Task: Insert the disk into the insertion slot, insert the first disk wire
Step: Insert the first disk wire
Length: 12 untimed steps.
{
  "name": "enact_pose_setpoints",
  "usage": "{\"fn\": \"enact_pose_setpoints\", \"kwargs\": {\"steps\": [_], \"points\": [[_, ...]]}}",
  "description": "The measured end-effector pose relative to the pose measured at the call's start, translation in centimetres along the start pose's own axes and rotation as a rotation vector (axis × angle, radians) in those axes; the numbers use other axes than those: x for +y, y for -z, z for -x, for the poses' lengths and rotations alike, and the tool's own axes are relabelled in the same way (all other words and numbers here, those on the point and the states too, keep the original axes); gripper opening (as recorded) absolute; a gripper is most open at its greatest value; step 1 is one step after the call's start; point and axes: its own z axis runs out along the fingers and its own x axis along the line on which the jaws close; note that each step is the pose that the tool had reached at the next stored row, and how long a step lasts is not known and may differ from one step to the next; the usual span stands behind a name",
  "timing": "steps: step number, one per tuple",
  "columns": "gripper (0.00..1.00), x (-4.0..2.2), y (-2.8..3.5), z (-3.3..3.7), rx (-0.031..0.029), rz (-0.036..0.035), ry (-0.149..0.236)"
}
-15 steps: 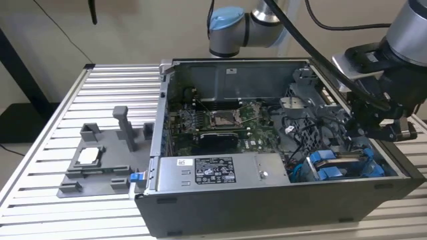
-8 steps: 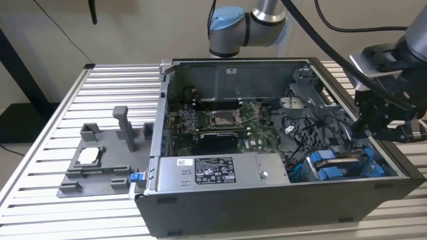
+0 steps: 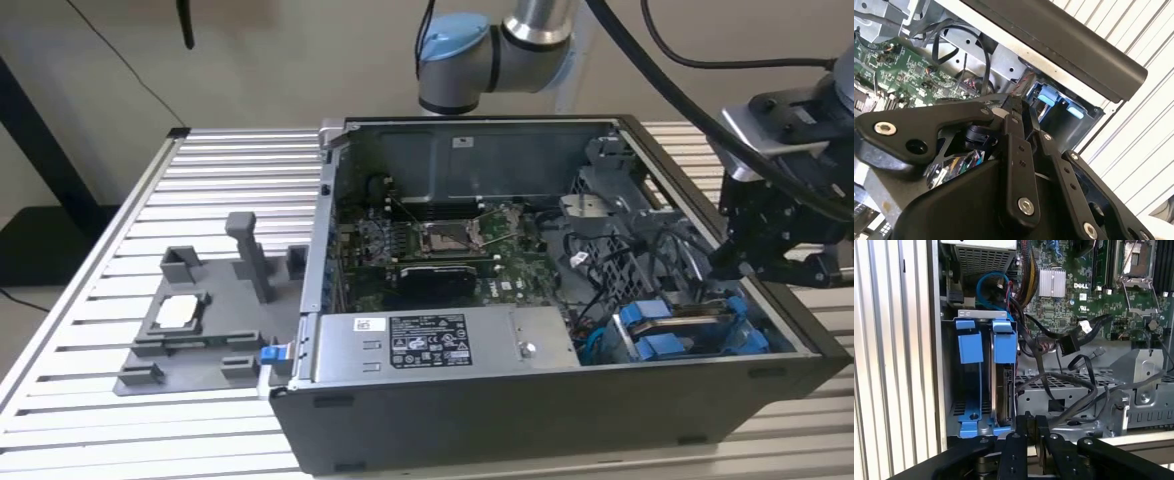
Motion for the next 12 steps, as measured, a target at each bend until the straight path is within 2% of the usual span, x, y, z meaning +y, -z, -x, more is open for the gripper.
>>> {"fn": "enact_pose_setpoints", "kwargs": {"steps": [7,9,12], "points": [[0.19,-0.21,-0.65,-0.13,0.0125,0.0051,0.0],[0.19,-0.23,-0.76,-0.15,0.0168,0.0113,-0.001],[0.19,-0.23,-0.77,-0.16,0.0181,0.0146,-0.002]]}}
